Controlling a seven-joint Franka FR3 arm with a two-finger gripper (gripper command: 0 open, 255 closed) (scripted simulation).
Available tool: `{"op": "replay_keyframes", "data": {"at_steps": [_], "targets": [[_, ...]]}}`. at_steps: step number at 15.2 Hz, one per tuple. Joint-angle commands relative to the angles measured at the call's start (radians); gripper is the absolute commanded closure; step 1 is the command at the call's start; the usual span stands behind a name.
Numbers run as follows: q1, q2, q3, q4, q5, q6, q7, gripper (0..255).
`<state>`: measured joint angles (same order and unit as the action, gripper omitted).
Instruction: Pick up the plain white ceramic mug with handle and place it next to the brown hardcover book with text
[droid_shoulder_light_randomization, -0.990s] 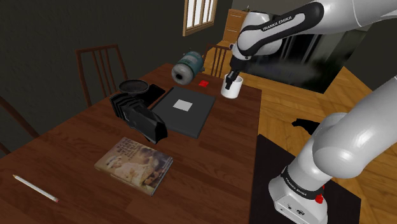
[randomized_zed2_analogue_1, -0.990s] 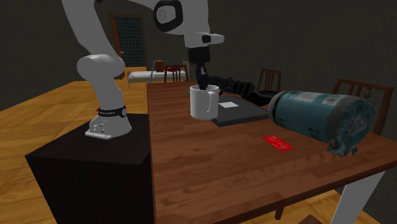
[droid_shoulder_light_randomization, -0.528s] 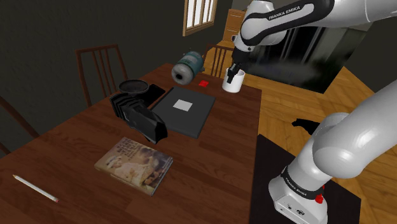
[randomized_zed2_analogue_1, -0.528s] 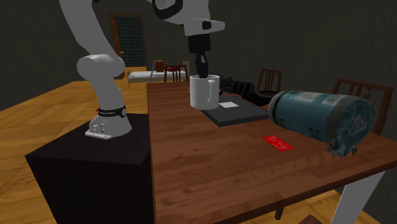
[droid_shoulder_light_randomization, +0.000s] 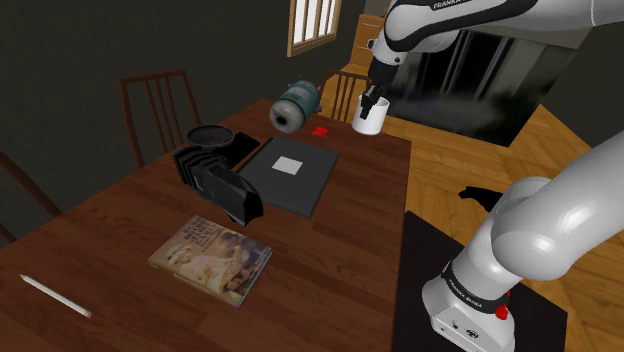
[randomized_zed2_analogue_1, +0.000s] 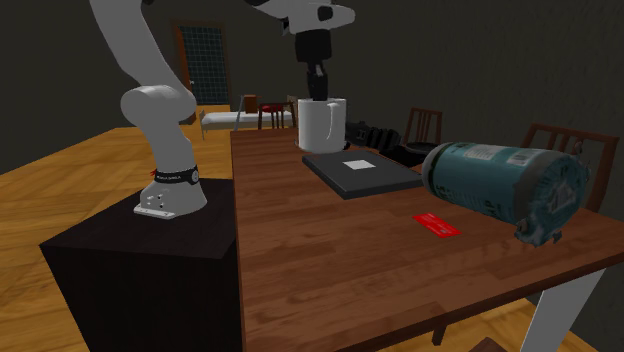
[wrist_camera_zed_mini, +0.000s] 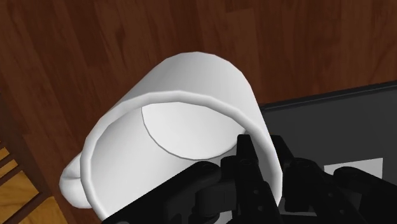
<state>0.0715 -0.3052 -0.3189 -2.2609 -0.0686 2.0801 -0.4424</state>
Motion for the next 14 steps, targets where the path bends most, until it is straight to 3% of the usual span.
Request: {"op": "replay_keyframes", "data": {"at_steps": [1, 5, 14], "targets": [[0.0, -0.006, 0.002, 0.023, -0.001, -0.028, 0.001, 255], [0.001, -0.015, 0.006, 0.065, -0.001, -0.079, 0.003, 255], [0.053, -0.209, 0.174, -0.115, 0.0, -0.099, 0.226, 255]]}}
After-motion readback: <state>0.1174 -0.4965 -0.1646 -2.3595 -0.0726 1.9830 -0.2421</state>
